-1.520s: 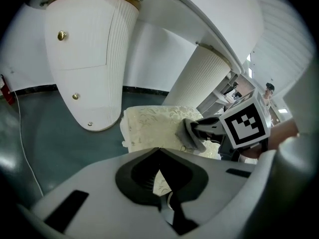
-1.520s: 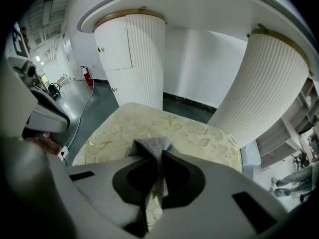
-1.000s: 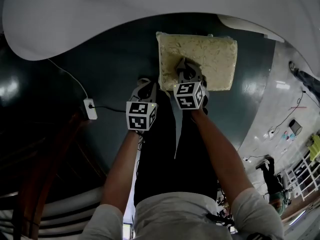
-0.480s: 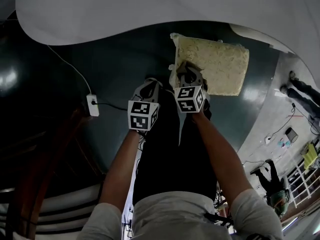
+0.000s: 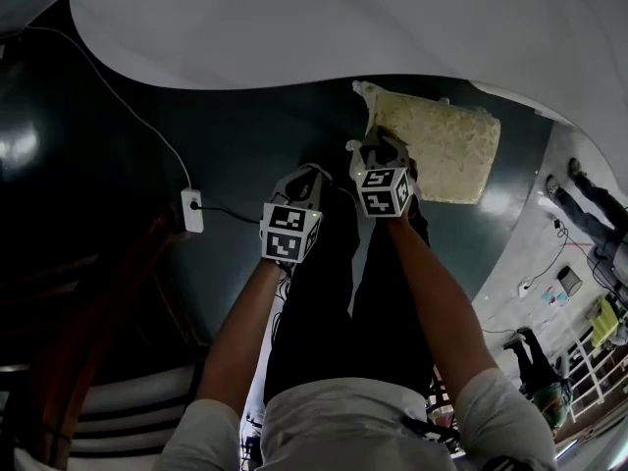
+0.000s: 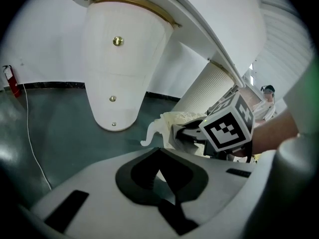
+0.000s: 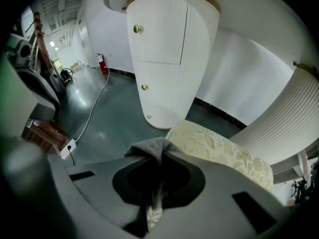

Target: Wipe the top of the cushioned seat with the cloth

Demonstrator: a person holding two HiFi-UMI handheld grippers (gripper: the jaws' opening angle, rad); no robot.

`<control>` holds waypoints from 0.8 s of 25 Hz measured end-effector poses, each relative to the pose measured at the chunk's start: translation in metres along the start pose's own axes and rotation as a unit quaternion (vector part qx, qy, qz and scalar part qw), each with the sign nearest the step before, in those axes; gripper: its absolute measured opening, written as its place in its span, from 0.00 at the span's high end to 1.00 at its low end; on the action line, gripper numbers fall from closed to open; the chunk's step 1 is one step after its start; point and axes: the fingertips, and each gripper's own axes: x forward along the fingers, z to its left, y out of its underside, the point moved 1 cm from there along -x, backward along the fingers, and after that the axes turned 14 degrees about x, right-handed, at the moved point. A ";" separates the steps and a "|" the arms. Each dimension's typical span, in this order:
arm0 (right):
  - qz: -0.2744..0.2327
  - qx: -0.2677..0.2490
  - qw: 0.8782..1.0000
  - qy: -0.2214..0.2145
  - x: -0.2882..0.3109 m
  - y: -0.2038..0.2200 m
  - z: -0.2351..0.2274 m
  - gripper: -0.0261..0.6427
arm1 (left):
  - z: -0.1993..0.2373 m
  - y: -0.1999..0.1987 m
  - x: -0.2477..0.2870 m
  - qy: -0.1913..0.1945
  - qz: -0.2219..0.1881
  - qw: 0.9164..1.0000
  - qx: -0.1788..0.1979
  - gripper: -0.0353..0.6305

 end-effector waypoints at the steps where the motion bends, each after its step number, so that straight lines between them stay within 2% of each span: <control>1: -0.001 0.002 1.000 0.002 0.002 -0.003 -0.002 0.94 | 0.002 -0.001 0.000 0.000 0.001 1.000 0.002 0.93; 4: -0.008 0.005 1.000 0.003 0.009 -0.016 -0.007 0.94 | 0.010 -0.004 0.001 -0.007 0.004 1.000 0.004 0.93; 9: -0.022 -0.012 1.000 -0.001 0.021 -0.040 -0.014 0.94 | 0.014 -0.012 0.006 -0.021 0.005 1.000 -0.022 0.93; 12: -0.027 -0.009 1.000 -0.002 0.027 -0.055 -0.021 0.94 | 0.009 -0.019 0.013 -0.019 0.008 1.000 -0.009 0.92; 17: -0.023 -0.003 1.000 -0.018 0.026 -0.060 -0.025 0.94 | 0.004 -0.034 0.019 -0.024 0.003 0.999 -0.024 0.93; 20: -0.022 0.007 0.999 -0.024 0.025 -0.060 -0.030 0.94 | 0.000 -0.041 0.024 -0.024 0.006 1.000 -0.016 0.93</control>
